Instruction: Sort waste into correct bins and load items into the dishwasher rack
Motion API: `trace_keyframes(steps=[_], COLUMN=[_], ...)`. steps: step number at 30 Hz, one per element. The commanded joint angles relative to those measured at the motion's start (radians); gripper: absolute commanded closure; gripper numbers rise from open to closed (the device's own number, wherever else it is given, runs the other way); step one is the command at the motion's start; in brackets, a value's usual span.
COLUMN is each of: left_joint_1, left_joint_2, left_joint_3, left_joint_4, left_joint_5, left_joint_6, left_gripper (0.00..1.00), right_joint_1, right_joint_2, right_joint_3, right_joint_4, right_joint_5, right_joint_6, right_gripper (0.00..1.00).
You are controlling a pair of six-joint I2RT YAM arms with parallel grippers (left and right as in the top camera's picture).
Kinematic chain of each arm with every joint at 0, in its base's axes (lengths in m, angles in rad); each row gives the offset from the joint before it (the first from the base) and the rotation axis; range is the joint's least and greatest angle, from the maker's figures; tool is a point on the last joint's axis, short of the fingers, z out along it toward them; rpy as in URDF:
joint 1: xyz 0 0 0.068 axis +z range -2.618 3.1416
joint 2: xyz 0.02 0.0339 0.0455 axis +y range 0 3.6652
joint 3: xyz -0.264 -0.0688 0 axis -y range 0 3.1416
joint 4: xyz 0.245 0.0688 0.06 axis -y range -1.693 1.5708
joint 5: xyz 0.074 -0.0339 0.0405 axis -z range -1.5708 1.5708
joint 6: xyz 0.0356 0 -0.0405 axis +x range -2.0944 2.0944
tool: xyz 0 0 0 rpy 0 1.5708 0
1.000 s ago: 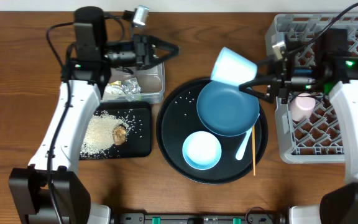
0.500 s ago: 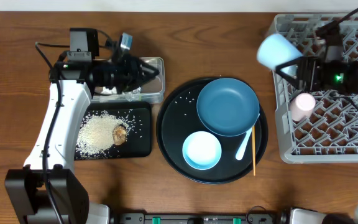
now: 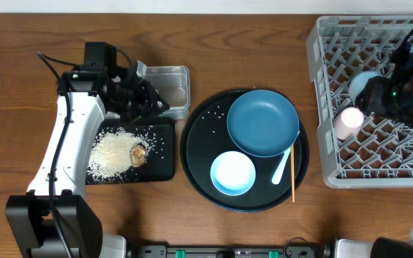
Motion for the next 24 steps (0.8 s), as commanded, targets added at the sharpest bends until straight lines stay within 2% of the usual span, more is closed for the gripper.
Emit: trace_keyframes(steps=[1,9,16,24], left_joint_1=[0.003,-0.049,-0.110,-0.158], left_joint_2=[0.001,0.001,0.001,0.001], left_joint_3=[-0.002,-0.002,-0.002,-0.002], left_joint_4=[-0.048,-0.105,-0.105,-0.127], left_joint_5=[-0.104,-0.303,-0.328,-0.392], left_joint_6=[0.057,0.061,0.060,0.060], left_gripper=[0.80,0.81,0.81,0.81], right_joint_1=[-0.013,-0.013,-0.010,0.010], right_joint_2=[0.055,0.195,0.299,0.403], right_joint_3=[0.016,0.016,0.016,0.016], right_joint_4=[-0.002,0.077,0.219,0.311], right_joint_5=[0.079,0.060,-0.043,-0.043], right_joint_6=[0.040,0.027,0.010,-0.002], right_gripper=[0.76,0.76,0.76,0.77])
